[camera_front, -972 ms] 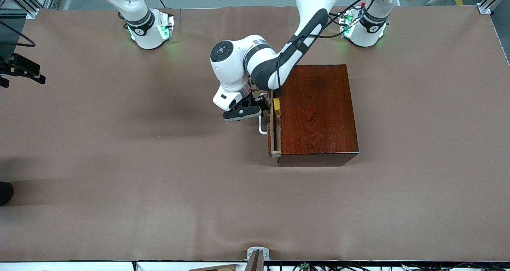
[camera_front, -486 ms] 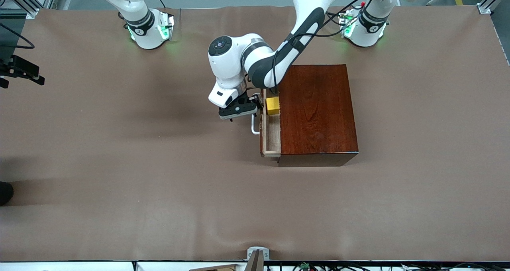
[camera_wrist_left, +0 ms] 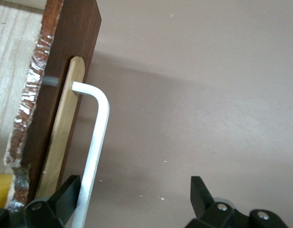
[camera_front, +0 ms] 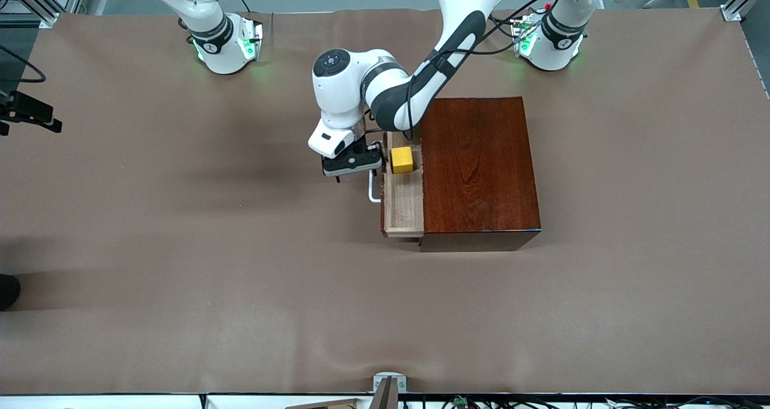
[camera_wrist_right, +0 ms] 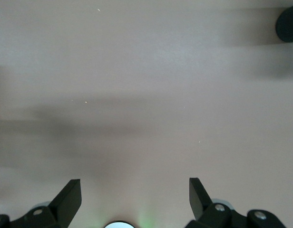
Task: Open drawer, take yellow block, close drawer
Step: 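Pull the drawer open by its handle with the left gripper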
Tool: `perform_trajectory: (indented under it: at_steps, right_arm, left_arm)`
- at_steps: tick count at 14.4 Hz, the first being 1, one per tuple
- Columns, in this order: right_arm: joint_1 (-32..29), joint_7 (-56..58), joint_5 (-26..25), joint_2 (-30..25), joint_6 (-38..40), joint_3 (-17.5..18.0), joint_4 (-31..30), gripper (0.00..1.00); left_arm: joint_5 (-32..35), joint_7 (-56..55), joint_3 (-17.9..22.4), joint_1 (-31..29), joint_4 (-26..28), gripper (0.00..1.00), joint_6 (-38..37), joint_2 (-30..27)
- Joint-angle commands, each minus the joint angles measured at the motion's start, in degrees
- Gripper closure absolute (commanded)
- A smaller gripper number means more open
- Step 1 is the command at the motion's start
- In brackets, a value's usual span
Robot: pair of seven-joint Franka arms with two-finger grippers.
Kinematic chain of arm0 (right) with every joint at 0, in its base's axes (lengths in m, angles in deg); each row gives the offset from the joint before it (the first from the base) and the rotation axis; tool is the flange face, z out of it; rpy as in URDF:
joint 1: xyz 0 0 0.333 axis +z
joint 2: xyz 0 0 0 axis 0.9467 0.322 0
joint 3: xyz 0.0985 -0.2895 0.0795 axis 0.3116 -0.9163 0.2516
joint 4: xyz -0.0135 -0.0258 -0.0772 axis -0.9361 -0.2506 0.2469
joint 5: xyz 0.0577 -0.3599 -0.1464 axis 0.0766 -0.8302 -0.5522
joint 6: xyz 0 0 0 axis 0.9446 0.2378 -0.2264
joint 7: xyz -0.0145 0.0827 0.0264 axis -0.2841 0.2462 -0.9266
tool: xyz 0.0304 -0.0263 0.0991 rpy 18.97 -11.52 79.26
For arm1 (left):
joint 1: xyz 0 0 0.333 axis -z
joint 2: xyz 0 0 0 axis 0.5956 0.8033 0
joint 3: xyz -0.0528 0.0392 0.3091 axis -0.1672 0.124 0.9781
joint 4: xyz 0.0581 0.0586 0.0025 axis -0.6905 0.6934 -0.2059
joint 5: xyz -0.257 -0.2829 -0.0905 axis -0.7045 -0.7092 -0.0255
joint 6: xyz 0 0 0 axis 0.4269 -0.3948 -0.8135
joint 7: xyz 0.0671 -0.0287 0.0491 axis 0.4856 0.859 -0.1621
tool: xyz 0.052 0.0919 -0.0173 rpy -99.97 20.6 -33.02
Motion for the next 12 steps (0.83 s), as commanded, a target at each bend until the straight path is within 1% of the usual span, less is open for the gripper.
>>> perform_trajectory:
  at_steps: [1,6,10,12]
  right_arm:
    - [-1.2,0.0,0.0,1.0,0.5,0.9,1.1,0.0]
    - [-1.3,0.1,-0.4,1.3,-0.1,0.9,1.6,0.0]
    - [-2.5,-0.1,0.2,3.5,-0.1,0.9,1.6,0.0]
    - [-2.1,-0.1,0.8,3.6,-0.1,0.9,1.5,0.0]
  left_arm:
    - [-3.2,-3.9,-2.3,3.0,-4.8,0.0,9.2,4.5]
    - [-3.2,-3.7,-2.4,3.0,-4.9,0.0,11.0,4.4]
    - [-3.3,-3.6,-2.3,3.0,-4.9,0.0,14.8,4.7]
    - [-3.3,-3.6,-2.3,3.1,-4.9,0.0,14.9,4.5]
